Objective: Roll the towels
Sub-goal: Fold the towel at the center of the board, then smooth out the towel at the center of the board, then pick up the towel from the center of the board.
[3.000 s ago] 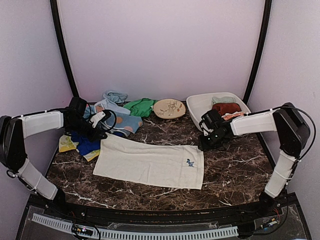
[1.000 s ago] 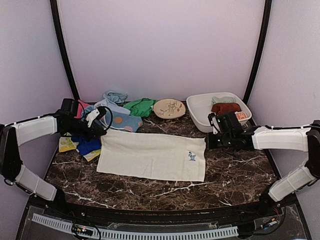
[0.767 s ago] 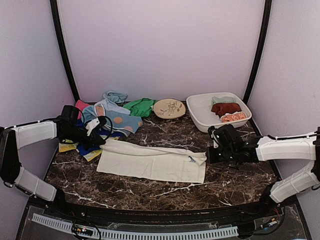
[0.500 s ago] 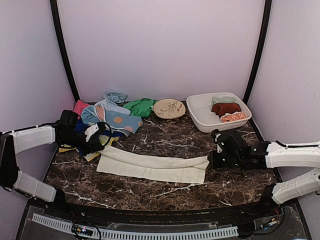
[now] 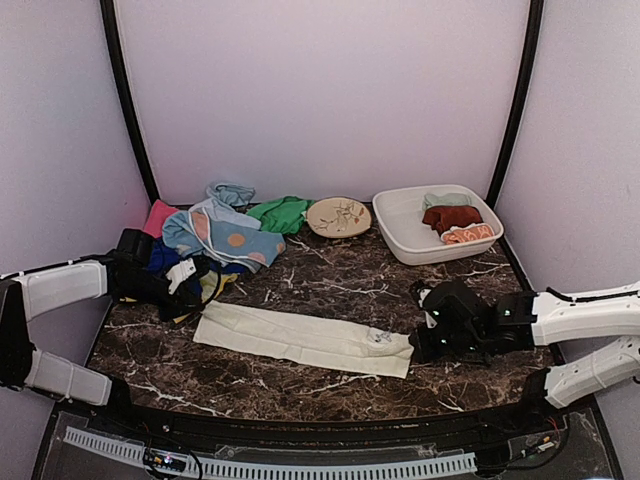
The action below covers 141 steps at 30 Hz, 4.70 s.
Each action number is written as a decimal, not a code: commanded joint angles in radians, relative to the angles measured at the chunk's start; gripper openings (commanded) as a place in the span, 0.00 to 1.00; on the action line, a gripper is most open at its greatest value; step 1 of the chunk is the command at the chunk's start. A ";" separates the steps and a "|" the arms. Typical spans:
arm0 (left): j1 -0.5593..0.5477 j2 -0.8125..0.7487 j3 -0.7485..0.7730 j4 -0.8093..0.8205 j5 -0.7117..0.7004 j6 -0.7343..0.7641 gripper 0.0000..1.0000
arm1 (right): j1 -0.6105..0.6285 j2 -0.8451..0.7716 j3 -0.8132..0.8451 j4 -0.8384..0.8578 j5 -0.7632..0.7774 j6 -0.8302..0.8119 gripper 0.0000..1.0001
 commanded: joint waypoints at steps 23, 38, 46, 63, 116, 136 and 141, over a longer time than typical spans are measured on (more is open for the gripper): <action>0.065 -0.008 0.122 -0.186 0.067 0.034 0.32 | 0.113 -0.058 0.051 -0.204 -0.052 0.154 0.52; -0.087 0.219 0.090 0.006 -0.106 -0.043 0.29 | -0.185 0.156 0.043 0.029 -0.286 0.197 0.57; -0.087 0.287 0.070 0.070 -0.229 -0.022 0.22 | -0.248 0.202 -0.015 0.203 -0.407 0.275 0.44; -0.087 0.301 0.069 0.089 -0.248 -0.009 0.21 | -0.353 0.140 -0.147 0.390 -0.467 0.380 0.00; -0.239 0.275 0.052 0.003 -0.103 -0.056 0.31 | -0.382 0.353 0.121 0.061 -0.194 0.113 0.34; -0.297 0.173 0.210 -0.181 0.015 -0.153 0.51 | -0.442 0.332 0.138 0.009 -0.153 0.039 0.81; -0.294 0.163 0.220 -0.194 -0.005 -0.133 0.51 | -0.476 0.347 0.110 0.042 -0.194 0.025 0.73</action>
